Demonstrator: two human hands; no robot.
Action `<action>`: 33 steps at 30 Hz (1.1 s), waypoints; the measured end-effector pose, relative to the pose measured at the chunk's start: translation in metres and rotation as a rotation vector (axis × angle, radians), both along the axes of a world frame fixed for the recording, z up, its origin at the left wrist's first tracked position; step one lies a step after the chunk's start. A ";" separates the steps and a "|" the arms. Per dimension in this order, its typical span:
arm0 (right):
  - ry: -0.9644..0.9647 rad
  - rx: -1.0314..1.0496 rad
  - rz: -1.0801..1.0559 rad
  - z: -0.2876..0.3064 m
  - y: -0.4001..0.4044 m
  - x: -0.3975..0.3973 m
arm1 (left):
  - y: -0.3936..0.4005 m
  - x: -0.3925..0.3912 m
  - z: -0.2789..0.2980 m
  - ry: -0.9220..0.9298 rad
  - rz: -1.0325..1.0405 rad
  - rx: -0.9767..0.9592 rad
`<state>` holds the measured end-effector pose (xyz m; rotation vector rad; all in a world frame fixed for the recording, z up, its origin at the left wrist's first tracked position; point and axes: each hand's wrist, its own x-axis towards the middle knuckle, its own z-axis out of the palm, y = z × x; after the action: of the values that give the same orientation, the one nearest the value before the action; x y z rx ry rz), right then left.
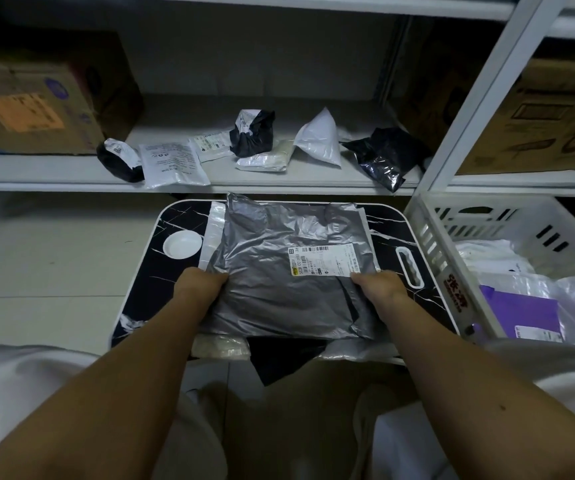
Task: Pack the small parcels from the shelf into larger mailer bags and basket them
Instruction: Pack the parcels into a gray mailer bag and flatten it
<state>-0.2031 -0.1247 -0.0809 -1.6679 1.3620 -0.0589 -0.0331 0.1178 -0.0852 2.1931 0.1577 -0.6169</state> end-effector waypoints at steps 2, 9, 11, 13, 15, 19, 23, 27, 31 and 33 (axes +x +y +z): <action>0.055 -0.097 0.032 0.009 0.005 0.000 | -0.001 -0.003 0.008 -0.057 -0.025 0.050; 0.081 -0.352 0.059 0.058 0.024 -0.005 | -0.010 -0.019 0.053 -0.263 -0.087 0.153; 0.050 -0.381 0.049 0.075 0.027 -0.009 | -0.012 -0.026 0.072 -0.312 -0.089 0.153; 0.021 -0.404 0.026 0.095 0.028 -0.014 | -0.014 -0.030 0.092 -0.350 -0.091 0.135; -0.001 -0.428 0.004 0.115 0.027 -0.020 | -0.017 -0.032 0.111 -0.381 -0.101 0.114; -0.025 -0.494 -0.053 0.162 0.018 -0.036 | -0.034 -0.044 0.158 -0.443 -0.159 0.065; 0.013 -0.568 -0.108 0.199 -0.006 -0.058 | -0.072 -0.061 0.195 -0.476 -0.232 0.053; 0.053 -0.667 -0.192 0.224 -0.038 -0.081 | -0.120 -0.085 0.218 -0.488 -0.342 0.051; 0.096 -0.743 -0.292 0.239 -0.080 -0.112 | -0.184 -0.121 0.233 -0.400 -0.427 -0.082; 0.123 -0.765 -0.330 0.241 -0.104 -0.131 | -0.216 -0.142 0.234 -0.354 -0.458 -0.094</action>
<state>-0.3337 -0.2290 0.1599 -2.0499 1.8377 -0.7619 -0.1755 -0.0987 0.1485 2.2162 -0.5606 -0.4558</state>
